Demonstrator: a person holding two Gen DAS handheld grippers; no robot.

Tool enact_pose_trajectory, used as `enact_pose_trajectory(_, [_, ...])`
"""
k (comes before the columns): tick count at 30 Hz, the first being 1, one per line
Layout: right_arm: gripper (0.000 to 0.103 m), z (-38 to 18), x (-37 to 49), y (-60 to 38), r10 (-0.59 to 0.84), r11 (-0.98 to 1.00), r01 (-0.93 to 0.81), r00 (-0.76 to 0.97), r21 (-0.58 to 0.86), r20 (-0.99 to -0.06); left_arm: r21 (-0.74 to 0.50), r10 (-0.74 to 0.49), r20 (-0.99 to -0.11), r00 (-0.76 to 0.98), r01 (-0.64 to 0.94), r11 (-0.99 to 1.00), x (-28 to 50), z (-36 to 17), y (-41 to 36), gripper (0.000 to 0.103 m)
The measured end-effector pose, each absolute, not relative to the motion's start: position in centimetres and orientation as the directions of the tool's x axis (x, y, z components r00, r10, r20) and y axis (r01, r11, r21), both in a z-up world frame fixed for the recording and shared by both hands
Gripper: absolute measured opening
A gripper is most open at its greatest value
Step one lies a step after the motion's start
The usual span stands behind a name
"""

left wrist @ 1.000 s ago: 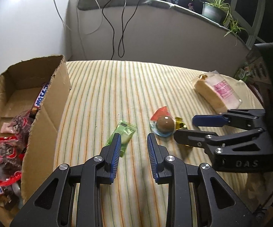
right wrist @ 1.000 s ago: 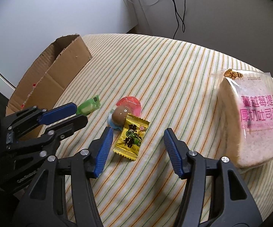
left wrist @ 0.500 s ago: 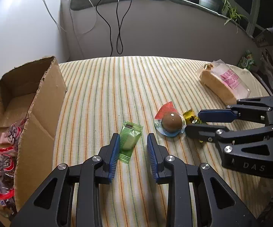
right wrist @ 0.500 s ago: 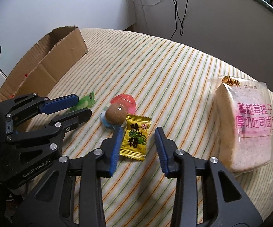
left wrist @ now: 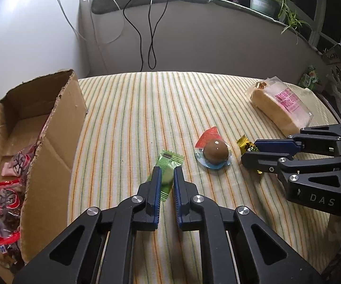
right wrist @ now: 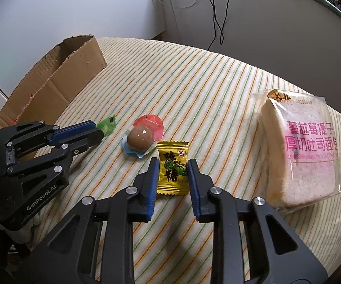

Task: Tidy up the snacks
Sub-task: 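Grasp the green mint packet with the left tool while the right tool grasps the yellow candy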

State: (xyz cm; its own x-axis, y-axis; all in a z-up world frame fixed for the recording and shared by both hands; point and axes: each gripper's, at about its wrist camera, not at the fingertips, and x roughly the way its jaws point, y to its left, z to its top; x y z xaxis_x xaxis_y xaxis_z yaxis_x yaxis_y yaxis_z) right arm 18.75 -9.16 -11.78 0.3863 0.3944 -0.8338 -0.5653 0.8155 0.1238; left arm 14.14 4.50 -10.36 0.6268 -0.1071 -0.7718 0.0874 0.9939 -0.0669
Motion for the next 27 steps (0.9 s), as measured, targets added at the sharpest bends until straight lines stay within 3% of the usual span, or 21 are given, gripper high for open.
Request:
enact_pose_trajectory(5, [0.025,-11.7,18.5,-9.7,0.392,0.818,-0.562,0.387,0.123,-0.835,-0.072,-0.117,-0.767,0.631,0.096,0.993,14.1,-10.2,4.4,0.009])
enact_pose_trajectory(8, [0.025,-11.8,18.6,-9.6,0.392,0.820,-0.558,0.389,0.125,-0.834,-0.065,-0.113,-0.765,0.634,0.098,0.993,14.2,-10.1,4.4,0.022])
enact_pose_trajectory(10, [0.025,-11.8,18.6,-9.7,0.393,0.821,-0.556,0.389,0.128,-0.833,-0.047,-0.095,-0.761,0.642,0.092,0.995,14.4,-10.0,4.3,0.035])
enact_pose_trajectory(15, [0.025,-11.8,18.7,-9.8,0.397,0.822,-0.554,0.390,0.132,-0.831,-0.018,-0.082,-0.764,0.640,0.105,0.994,15.2,-10.1,3.7,0.035])
enact_pose_trajectory(17, [0.025,-11.9,18.8,-9.9,0.399,0.824,-0.550,0.391,0.137,-0.829,-0.015,-0.090,-0.776,0.624,0.124,0.992,15.4,-10.6,3.3,0.035])
enact_pose_trajectory(22, [0.025,-12.0,18.8,-10.3,0.400,0.829,-0.541,0.393,0.144,-0.828,0.012,-0.085,-0.776,0.625,0.149,0.989,15.3,-10.8,2.5,0.015])
enact_pose_trajectory(27, [0.025,-11.9,18.6,-10.6,0.404,0.832,-0.534,0.398,0.150,-0.824,-0.019,-0.096,-0.774,0.626,0.129,0.991,15.2,-10.7,3.1,0.008])
